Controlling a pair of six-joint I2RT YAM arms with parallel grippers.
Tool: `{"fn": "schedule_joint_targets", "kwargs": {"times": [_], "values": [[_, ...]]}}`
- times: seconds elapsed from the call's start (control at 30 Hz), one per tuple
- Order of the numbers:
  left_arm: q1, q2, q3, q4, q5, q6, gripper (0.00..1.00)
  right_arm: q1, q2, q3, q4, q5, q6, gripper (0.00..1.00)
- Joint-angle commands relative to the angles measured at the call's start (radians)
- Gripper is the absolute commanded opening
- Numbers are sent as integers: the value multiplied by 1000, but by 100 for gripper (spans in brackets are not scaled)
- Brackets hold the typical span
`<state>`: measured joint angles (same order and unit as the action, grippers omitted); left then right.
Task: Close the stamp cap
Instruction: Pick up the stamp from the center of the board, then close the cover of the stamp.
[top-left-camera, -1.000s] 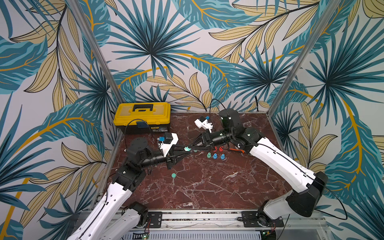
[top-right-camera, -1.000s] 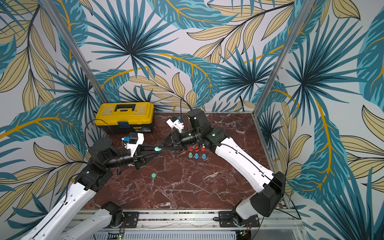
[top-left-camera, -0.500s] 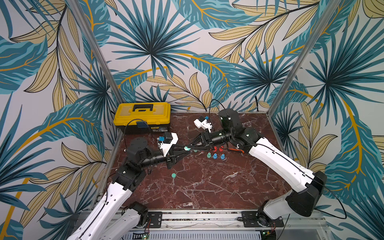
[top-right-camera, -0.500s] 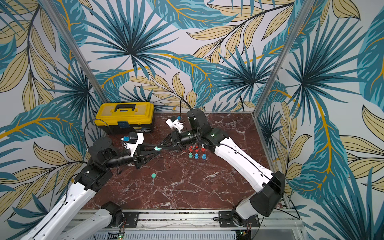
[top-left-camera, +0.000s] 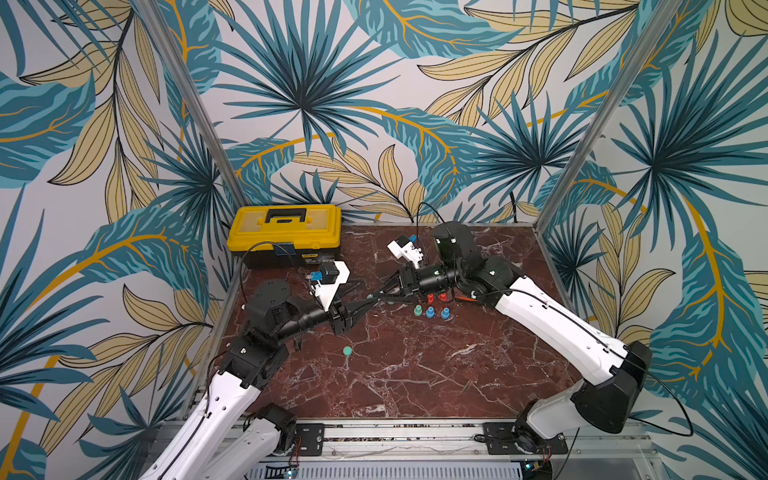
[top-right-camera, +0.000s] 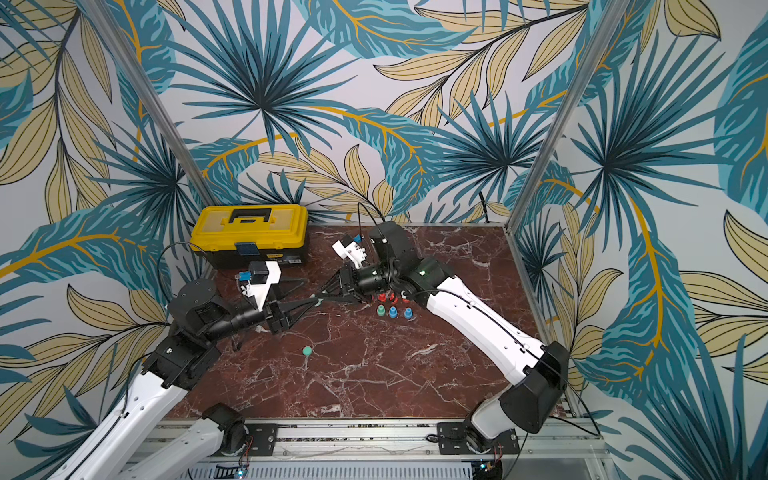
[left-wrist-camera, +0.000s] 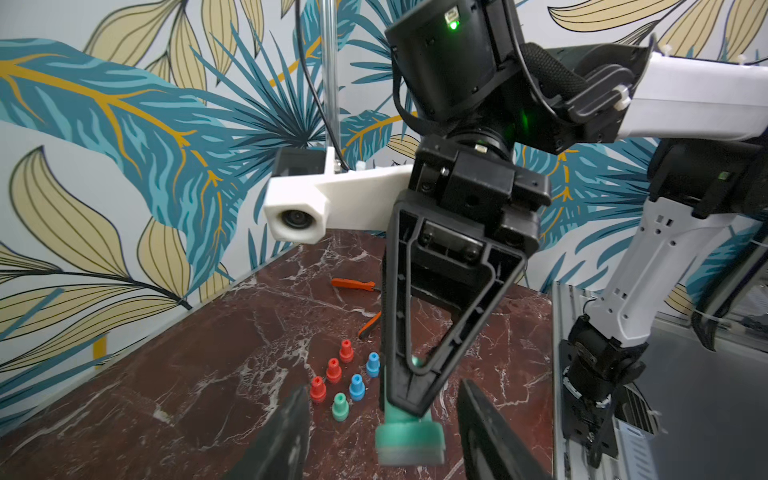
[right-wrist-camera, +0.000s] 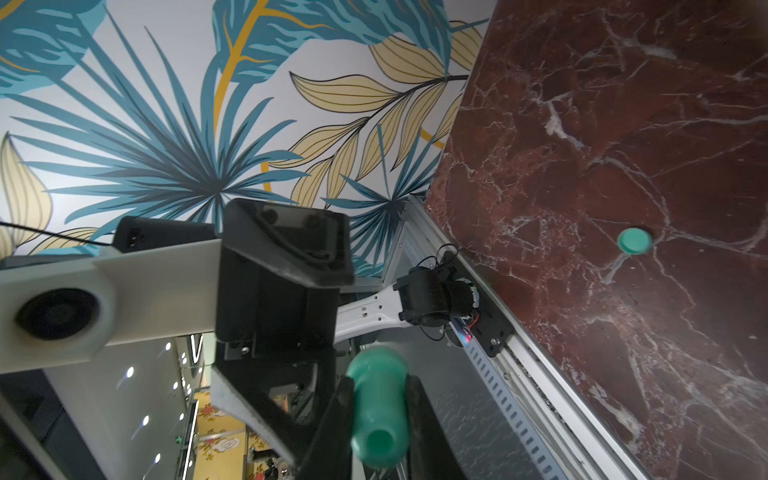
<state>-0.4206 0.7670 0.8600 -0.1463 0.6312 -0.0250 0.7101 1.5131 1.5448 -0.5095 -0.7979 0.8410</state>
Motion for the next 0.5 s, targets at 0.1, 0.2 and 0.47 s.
{"fn": "schedule_joint_targets", "kwargs": {"times": [0.1, 0.2, 0.47], "values": [[113, -43, -6, -48, -104, -66, 63, 45, 17, -9, -127, 319, -92, 5], [208, -42, 20, -118, -96, -80, 64, 82, 52, -25, -118, 383, -95, 5], [431, 31, 52, -253, -40, -109, 64, 202, 223, 5, -96, 525, -106, 5]]}}
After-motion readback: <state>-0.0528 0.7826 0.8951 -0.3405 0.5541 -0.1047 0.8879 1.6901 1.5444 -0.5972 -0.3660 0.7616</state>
